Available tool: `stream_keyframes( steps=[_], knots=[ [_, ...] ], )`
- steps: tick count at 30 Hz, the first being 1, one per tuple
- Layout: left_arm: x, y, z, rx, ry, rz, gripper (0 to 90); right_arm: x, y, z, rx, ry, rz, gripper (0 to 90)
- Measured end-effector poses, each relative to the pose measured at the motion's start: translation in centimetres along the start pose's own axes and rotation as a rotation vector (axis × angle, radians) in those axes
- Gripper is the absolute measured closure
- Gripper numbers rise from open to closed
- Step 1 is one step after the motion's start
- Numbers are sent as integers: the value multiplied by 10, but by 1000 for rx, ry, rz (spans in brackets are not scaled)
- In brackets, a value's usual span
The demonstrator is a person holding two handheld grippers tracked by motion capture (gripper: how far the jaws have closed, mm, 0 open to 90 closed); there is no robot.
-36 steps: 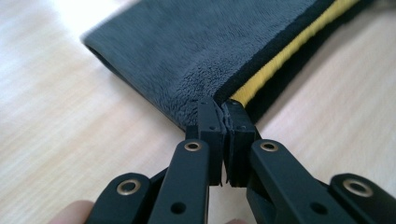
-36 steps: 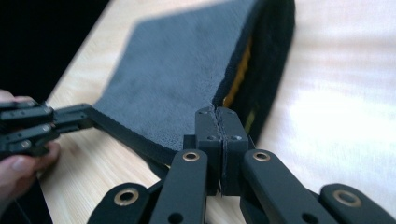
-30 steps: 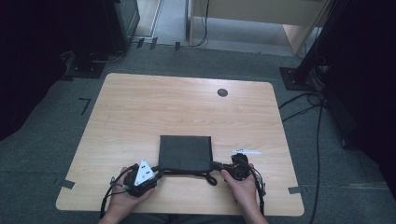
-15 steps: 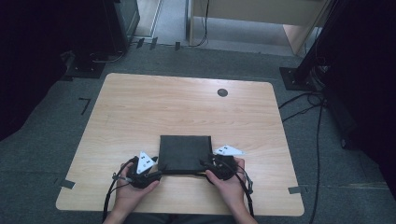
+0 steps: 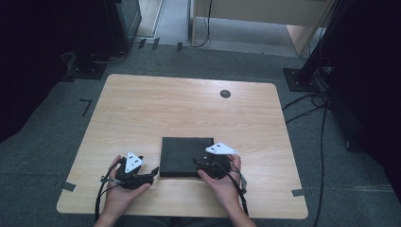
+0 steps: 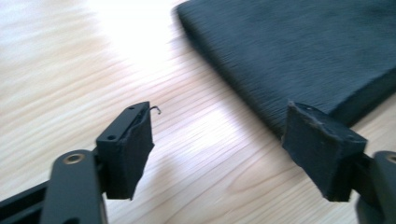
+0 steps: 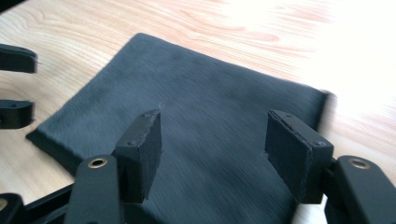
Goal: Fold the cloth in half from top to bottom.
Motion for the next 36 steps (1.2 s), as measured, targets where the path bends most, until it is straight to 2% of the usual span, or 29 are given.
stream_keyframes(
  steps=[1,3,5,7,8,10,13,16,18,21,24,36],
  knots=[
    [-5,-5,-2,14,-13,-4,212,2,-3,8,-24,-1,-21,366],
    [-13,-12,-7,30,-26,-24,188,3,-7,20,-52,-6,-25,358],
    [-23,-20,-15,49,-25,-39,181,-2,-10,33,-116,-23,-62,348],
    [-30,-30,-20,85,-34,-46,175,-13,-12,45,-113,-67,-49,332],
    [-31,-33,-21,95,-35,-50,175,-15,-11,45,-112,-43,-37,331],
    [-34,-41,-23,128,-36,-52,176,-17,-11,45,-106,-35,-24,331],
    [-35,-51,-23,193,-48,-17,179,-18,-12,45,-117,-18,-26,331],
    [-36,-60,-21,194,-52,-58,179,-16,-13,47,-135,-24,-38,331],
    [-38,-63,-19,199,-69,-66,179,-13,-12,51,-153,-20,-53,334],
    [-39,-64,-18,174,-76,-78,176,-5,-9,59,-170,-17,-66,342],
    [-39,-65,-17,143,-78,-96,169,4,-2,69,-183,-16,-56,344],
    [-38,-63,-15,129,-65,-85,148,37,31,101,-190,-16,-26,345]
  ],
)
Point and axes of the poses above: each handheld gripper's, and its own axes: z roughly forward along the jaws, x roughly out of its top, y roughly to its right, the point moved 6 cm from there along z, roughly forward along the jaws, and after that the axes turned 4 degrees about -y, right-handed, at the moved point
